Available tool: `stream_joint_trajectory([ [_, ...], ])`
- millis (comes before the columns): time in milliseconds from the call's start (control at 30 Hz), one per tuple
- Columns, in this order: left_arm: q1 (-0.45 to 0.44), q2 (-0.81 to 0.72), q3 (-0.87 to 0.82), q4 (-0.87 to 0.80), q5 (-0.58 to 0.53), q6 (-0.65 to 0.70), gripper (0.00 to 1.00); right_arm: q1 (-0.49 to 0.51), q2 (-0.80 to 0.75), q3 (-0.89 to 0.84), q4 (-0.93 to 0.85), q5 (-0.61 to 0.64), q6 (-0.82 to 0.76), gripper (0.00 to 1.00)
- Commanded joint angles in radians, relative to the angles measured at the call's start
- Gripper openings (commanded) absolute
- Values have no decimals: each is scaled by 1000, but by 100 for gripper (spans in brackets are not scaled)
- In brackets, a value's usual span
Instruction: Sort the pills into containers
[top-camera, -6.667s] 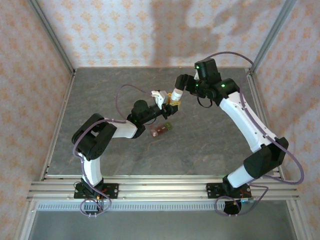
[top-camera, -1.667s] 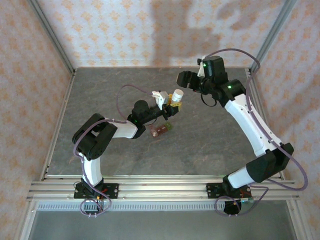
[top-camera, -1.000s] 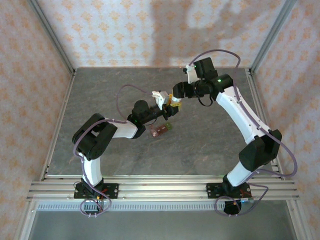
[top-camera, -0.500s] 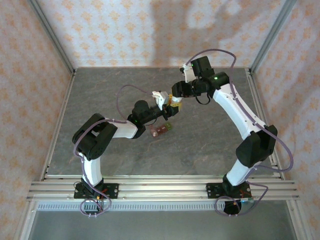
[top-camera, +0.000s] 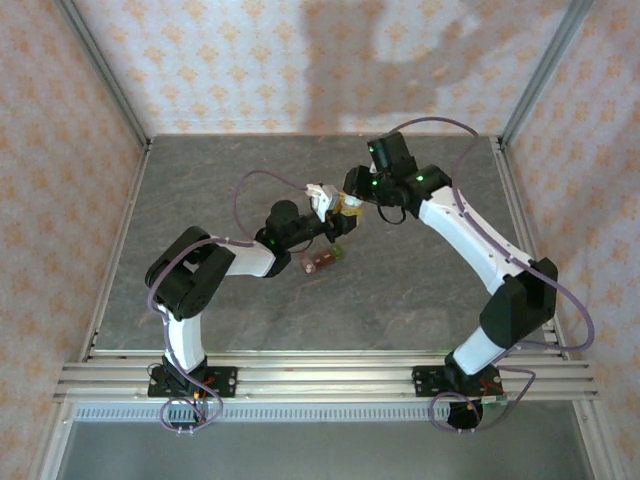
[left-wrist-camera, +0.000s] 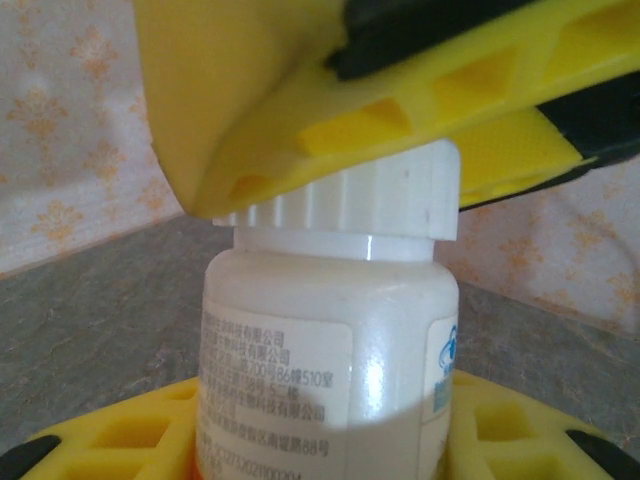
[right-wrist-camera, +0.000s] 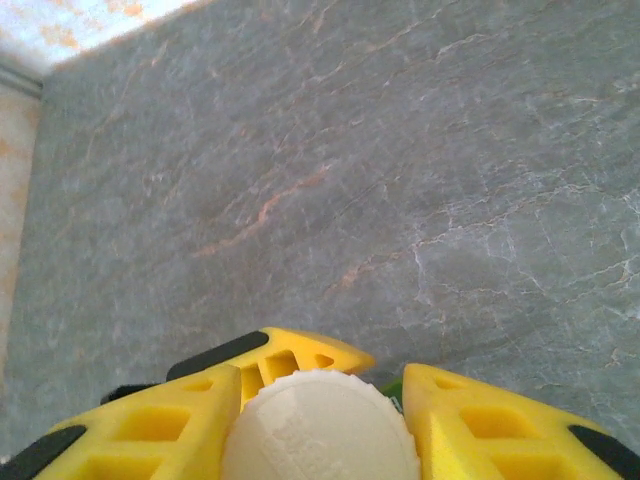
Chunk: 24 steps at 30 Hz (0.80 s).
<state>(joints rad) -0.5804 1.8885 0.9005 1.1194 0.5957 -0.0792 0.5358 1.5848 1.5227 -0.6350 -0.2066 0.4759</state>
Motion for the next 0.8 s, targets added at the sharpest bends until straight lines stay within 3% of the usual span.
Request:
stream_joint_trajectory([
  [0, -3, -14, 27, 125, 0, 1, 0, 33, -1, 12, 18, 47, 124, 45],
  [133, -3, -17, 25, 125, -1, 3, 0, 7, -10, 109, -61, 61, 64, 58],
  [333, -3, -20, 28, 127, 1, 3, 0, -58, -97, 120, -43, -11, -48, 82],
  [567, -2, -23, 24, 127, 10, 0, 0, -94, -77, 153, -111, -215, -408, 85],
  [767, -3, -31, 23, 124, 18, -7, 0, -98, -49, 135, -122, -249, -497, 84],
])
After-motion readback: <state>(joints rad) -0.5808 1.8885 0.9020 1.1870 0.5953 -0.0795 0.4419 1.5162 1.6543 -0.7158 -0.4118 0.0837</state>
